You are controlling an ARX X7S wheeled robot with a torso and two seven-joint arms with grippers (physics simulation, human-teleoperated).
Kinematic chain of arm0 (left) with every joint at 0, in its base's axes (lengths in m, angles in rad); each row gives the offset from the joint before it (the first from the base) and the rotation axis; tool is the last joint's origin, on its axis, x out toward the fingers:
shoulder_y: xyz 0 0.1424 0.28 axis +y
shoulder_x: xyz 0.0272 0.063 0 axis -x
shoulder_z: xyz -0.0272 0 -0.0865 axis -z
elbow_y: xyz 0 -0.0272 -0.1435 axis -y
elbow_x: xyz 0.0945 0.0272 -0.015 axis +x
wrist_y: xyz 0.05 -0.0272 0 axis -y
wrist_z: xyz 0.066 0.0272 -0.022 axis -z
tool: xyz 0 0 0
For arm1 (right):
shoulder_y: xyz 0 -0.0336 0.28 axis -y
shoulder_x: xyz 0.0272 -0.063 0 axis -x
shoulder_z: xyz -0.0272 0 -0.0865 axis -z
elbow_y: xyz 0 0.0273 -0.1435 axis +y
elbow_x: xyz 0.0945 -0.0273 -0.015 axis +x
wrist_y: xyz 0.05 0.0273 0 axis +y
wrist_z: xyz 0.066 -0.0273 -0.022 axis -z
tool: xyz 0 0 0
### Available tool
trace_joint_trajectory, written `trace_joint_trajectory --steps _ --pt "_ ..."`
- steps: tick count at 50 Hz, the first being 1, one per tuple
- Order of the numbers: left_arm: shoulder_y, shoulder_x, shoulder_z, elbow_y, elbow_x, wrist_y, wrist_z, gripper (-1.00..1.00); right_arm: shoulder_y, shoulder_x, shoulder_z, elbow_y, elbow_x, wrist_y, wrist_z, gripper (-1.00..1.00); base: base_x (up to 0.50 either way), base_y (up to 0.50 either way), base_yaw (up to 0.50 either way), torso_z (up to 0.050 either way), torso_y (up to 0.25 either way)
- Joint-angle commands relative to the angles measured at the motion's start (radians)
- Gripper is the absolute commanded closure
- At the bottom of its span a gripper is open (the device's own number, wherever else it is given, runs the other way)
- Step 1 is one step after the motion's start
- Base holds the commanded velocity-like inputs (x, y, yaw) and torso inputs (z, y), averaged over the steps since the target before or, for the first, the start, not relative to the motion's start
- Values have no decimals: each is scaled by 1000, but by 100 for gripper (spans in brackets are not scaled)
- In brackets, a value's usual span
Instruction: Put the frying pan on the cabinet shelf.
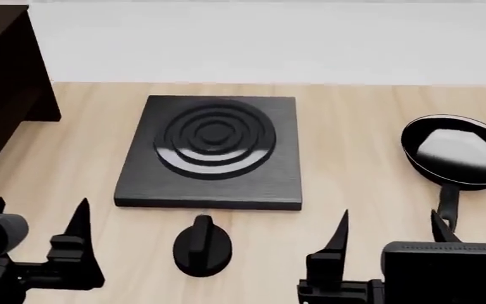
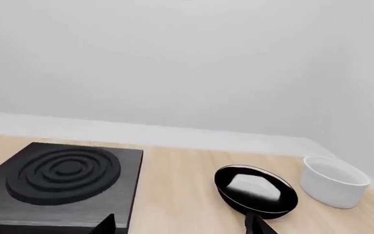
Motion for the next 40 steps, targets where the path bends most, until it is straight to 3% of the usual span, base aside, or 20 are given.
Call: trace_joint_trajectory --steps 1,26,40 --pt "4 7 1 -3 -4 16 8 -100 1 1 11 23 -6 -19 -11 -100 500 0 0 0 0" --pt "12 -2 11 -28 -11 46 -6 -100 -12 19 -7 36 -1 -38 -9 -100 500 0 0 0 1" --pt "9 -7 9 -19 -27 37 -20 -100 19 12 37 8 23 47 19 -100 416 0 0 0 0"
